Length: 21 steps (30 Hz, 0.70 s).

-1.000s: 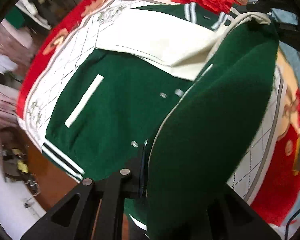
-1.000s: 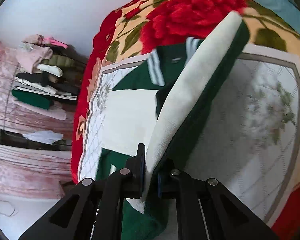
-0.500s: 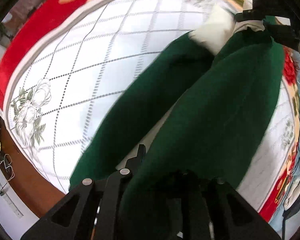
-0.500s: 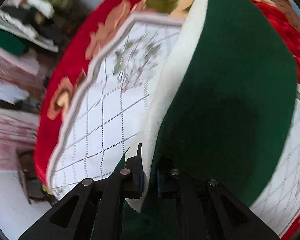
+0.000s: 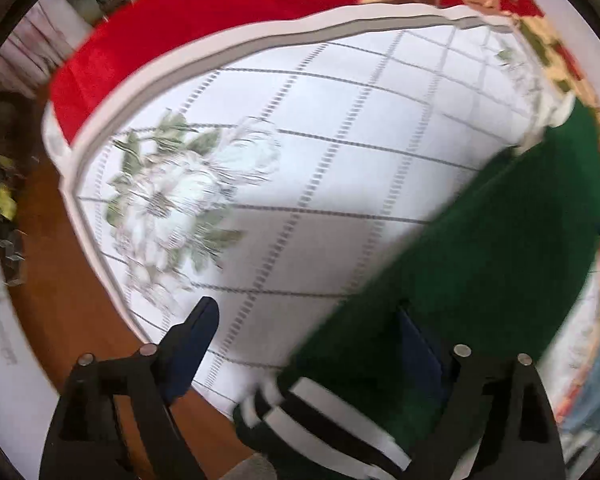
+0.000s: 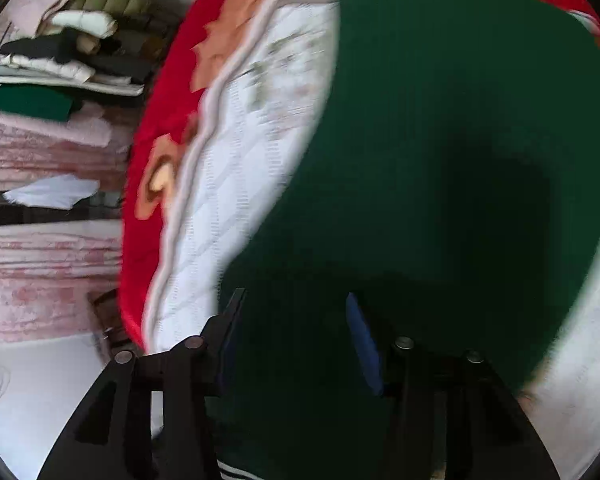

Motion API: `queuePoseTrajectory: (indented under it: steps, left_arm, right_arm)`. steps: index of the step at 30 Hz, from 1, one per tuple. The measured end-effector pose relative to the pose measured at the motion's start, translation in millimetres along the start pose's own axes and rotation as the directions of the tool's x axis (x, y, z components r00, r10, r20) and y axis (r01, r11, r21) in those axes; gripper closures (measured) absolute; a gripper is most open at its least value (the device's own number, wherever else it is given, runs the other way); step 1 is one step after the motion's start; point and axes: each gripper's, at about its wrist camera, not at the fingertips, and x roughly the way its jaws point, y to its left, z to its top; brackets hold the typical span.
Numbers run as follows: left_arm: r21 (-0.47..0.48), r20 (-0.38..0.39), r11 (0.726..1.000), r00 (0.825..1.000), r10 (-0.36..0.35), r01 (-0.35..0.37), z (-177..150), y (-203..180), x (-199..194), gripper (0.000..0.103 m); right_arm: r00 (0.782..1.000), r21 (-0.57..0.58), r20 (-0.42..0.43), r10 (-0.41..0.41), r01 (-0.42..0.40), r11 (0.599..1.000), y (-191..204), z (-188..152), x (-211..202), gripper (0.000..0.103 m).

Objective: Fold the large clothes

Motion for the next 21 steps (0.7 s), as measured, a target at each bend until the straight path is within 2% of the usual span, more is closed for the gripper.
queuePoseTrajectory:
  steps: [1,2,5,8,10,13,15,17,18,19,20,21]
  left_arm:
    - [0.004,0.003,1.0,1.0,0.021,-0.021,0.8,-1.3,5.8,0.012]
    - [0.008,0.008,0.999,0.999,0.039,-0.039,-1.2,-6.4,13.6,0.012]
    - [0.034,0.013,0.996,0.997,0.077,-0.078,-5.5,-25.8,23.7,0.012]
    - [0.061,0.069,0.991,0.991,0.113,-0.118,-6.0,-47.6,7.1,0.011]
    - [0.093,0.119,0.991,0.989,0.09,-0.101,-8.4,-60.0,-5.3,0.007]
    - [0.107,0.227,0.984,0.967,0.113,-0.14,-13.1,-85.7,-19.2,0.004]
    - [0.138,0.231,0.98,0.967,0.111,-0.146,-5.6,-106.2,-16.2,0.004]
    - [0.16,0.234,0.977,0.967,0.098,-0.138,8.2,-123.6,-18.0,0.004]
    - [0.176,0.247,0.975,0.965,0.092,-0.138,15.3,-135.4,-20.6,0.004]
    - [0.196,0.264,0.97,0.96,0.09,-0.145,16.5,-148.6,-23.9,0.004]
    - [0.213,0.277,0.965,0.957,0.089,-0.152,18.5,-157.2,-30.1,0.004]
    - [0.227,0.29,0.961,0.953,0.086,-0.156,18.3,-164.8,-34.1,0.004]
  right_arm:
    - [1.0,0.012,0.018,-0.026,0.026,1.0,-15.6,-5.0,-7.5,0.02]
    - [0.998,0.032,0.051,-0.047,0.046,0.998,-37.4,-11.0,-16.8,0.012]
    - [0.986,0.103,0.117,-0.12,0.108,0.989,-89.6,-15.9,-24.2,0.01]
    - [0.972,0.179,0.175,-0.158,0.126,0.976,-138.8,-5.9,-26.2,0.01]
    - [0.967,0.226,0.222,-0.127,0.075,0.971,-166.3,7.3,-23.2,0.01]
    - [0.975,0.286,0.223,-0.002,-0.064,0.956,-195.0,34.5,-3.0,0.01]
    - [0.961,0.287,0.236,0.141,-0.207,0.935,-201.5,52.0,17.0,0.009]
    - [0.953,0.271,0.266,0.143,-0.216,0.938,-197.4,61.7,25.4,0.01]
    - [0.951,0.269,0.282,0.126,-0.204,0.941,-194.9,62.6,26.1,0.015]
    - [0.949,0.273,0.294,0.111,-0.195,0.942,-194.0,61.1,24.8,0.044]
    - [0.948,0.283,0.296,0.117,-0.204,0.937,-194.5,58.9,23.6,0.064]
    - [0.941,0.323,0.317,0.12,-0.226,0.919,-198.1,52.3,17.2,0.068]
